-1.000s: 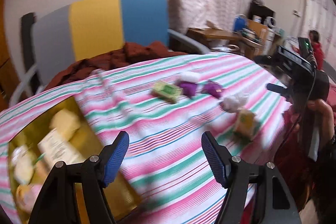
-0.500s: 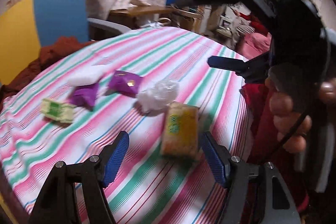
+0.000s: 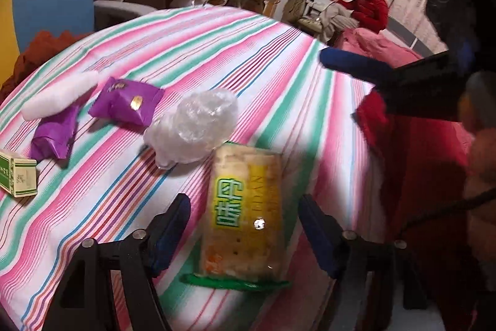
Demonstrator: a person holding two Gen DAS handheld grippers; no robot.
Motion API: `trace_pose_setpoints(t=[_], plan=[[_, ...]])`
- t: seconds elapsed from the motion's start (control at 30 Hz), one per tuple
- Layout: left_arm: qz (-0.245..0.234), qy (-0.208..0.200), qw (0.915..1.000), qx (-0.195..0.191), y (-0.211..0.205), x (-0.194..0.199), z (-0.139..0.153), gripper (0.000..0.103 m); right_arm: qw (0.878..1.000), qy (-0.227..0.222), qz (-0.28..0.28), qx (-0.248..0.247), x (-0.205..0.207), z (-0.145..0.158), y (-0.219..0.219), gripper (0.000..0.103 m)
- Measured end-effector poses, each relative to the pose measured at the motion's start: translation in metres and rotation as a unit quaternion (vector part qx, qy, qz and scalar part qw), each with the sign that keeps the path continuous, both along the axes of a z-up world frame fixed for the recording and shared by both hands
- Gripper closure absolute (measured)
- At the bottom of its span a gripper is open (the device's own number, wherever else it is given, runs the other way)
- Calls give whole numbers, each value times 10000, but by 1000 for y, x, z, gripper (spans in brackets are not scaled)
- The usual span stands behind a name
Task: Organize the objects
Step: 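Grasp the WEIDAN cracker pack with the left tool while the right tool grasps the clear plastic bag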
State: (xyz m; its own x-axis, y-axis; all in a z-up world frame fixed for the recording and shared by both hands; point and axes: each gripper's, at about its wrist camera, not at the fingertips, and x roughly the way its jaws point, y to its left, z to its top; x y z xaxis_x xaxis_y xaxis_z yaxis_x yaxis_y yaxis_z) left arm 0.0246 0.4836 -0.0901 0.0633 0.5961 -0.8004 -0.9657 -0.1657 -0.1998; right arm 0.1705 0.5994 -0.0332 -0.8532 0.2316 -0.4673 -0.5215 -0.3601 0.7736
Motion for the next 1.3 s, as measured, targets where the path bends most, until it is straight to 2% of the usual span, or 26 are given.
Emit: trace_pose_setpoints(t=[0.07,0.17,0.33,0.5,0.63,0.73,0.83,0.97,1.13,1.27,1.3], plan=[[45,256,9997,-1,1,5,-2,45,10000,20,-19,-71,1,-2,1,0],[234,270,9994,-10,-3,4,-1,56,10000,-39,-33,-65,0,-2,2,0],[622,350,9974,-7,-28,-2,1,56,9996,-231,159,-33,-9,-3,0,0],[763,591,9953,-45,-74,2,0,56,9950,-793,586,141,-31,-5,-9,0],[1003,598,9932,-21,-111,3,2,56,9846,-1331,1083,337,-52,-10,-21,0],[1114,726,9911,65,-132,3,1,56,9737,-1564,1604,420,-68,-15,-33,0],[1199,593,9909,171,-139,-1,-3,56,9615,-1788,2026,505,-82,-20,-46,0],[1246,771,9887,328,-141,6,-7,56,9558,-2029,2070,493,-86,-26,-50,0],[1290,685,9882,452,-146,3,-8,55,9519,-2237,2037,476,-91,-29,-52,3],[1298,693,9879,493,-147,3,-9,55,9442,-2352,2296,226,-107,-35,-55,18],[1303,678,9879,507,-148,3,-10,55,9428,-2385,2322,200,-112,-36,-56,18]])
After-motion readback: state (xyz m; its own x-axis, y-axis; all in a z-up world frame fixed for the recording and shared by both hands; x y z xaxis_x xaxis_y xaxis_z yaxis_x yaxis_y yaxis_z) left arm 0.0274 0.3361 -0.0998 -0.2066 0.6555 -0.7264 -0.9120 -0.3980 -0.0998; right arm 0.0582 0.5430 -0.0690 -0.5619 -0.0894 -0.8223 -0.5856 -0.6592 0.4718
